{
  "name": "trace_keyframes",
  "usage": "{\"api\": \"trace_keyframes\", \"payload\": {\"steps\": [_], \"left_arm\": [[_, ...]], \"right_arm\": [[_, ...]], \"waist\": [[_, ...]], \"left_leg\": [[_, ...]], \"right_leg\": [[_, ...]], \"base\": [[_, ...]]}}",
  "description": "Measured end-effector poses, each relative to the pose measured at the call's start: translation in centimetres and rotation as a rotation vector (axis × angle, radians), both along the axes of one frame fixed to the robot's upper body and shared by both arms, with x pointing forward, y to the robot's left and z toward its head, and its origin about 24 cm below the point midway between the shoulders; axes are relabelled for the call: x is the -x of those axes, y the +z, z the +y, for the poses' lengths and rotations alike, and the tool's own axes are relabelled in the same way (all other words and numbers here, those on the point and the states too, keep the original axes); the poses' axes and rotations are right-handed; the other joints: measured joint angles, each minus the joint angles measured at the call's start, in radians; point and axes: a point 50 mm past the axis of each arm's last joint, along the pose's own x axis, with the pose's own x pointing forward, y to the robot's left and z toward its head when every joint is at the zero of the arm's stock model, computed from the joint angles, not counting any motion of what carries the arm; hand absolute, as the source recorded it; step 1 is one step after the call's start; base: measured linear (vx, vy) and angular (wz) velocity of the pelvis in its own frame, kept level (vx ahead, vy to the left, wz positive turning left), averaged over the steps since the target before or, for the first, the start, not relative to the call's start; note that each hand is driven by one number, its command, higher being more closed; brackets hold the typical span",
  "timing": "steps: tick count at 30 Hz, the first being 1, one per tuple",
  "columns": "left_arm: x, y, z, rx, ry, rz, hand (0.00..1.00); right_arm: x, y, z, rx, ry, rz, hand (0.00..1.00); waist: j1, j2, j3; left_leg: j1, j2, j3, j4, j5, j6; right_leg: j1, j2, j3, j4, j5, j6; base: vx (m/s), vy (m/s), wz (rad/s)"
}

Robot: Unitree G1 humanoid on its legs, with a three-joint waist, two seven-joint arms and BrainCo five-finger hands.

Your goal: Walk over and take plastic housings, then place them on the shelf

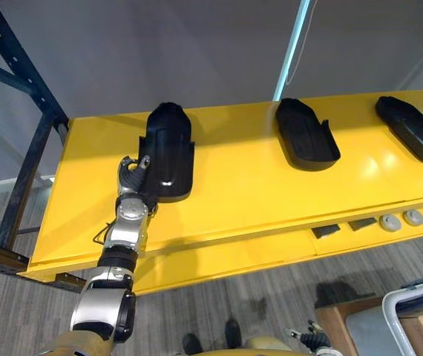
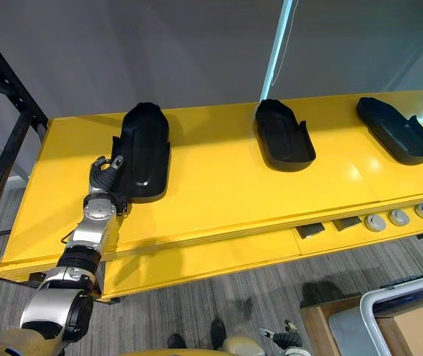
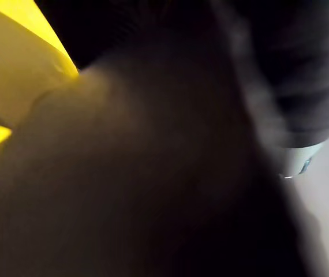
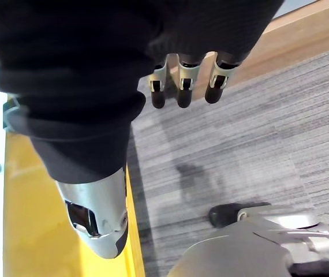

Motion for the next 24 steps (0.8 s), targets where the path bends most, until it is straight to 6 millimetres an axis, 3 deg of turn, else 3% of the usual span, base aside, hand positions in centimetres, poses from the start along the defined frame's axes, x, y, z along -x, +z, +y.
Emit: {"api": "trace_keyframes", "payload": {"steps": [14, 18, 21, 24], "left_arm": [[3.5, 3.6, -4.3, 0.103, -0.047, -0.301, 0.0], [5.1, 5.6, -5.4, 0.026, -0.071, -0.422, 0.0], [6.6, 5.2, -6.1, 0.003, -0.084, -0.441, 0.0], [8.0, 3.4, -7.1, -0.048, -0.131, -0.385, 0.0]], "right_arm": [[0.1, 0.0, -0.1, 0.003, -0.005, 0.0, 0.0], [0.4, 0.0, -0.2, 0.005, -0.013, 0.005, 0.0], [0.5, 0.0, -0.2, 0.005, -0.013, 0.006, 0.0], [0.5, 0.0, -0.2, 0.006, -0.013, 0.002, 0.0]], "waist": [[0.004, 0.001, 0.005], [0.027, -0.001, 0.009], [0.029, -0.001, 0.009], [0.031, -0.001, 0.009]], "left_leg": [[0.019, -0.003, -0.024, -0.001, -0.001, 0.013], [0.016, -0.006, -0.026, -0.001, -0.003, 0.013], [0.016, -0.009, -0.031, -0.001, -0.003, 0.014], [0.015, -0.011, -0.032, -0.001, -0.003, 0.021]], "right_leg": [[0.02, -0.007, -0.022, 0.015, -0.006, 0.007], [0.02, -0.011, -0.024, 0.011, -0.005, 0.007], [0.022, -0.015, -0.031, 0.009, -0.002, 0.005], [0.027, -0.017, -0.032, 0.001, 0.002, 0.009]], "base": [[-0.02, -0.002, 0.05], [-0.03, 0.0, 0.03], [0.0, 0.001, 0.04], [0.0, 0.0, 0.0]]}}
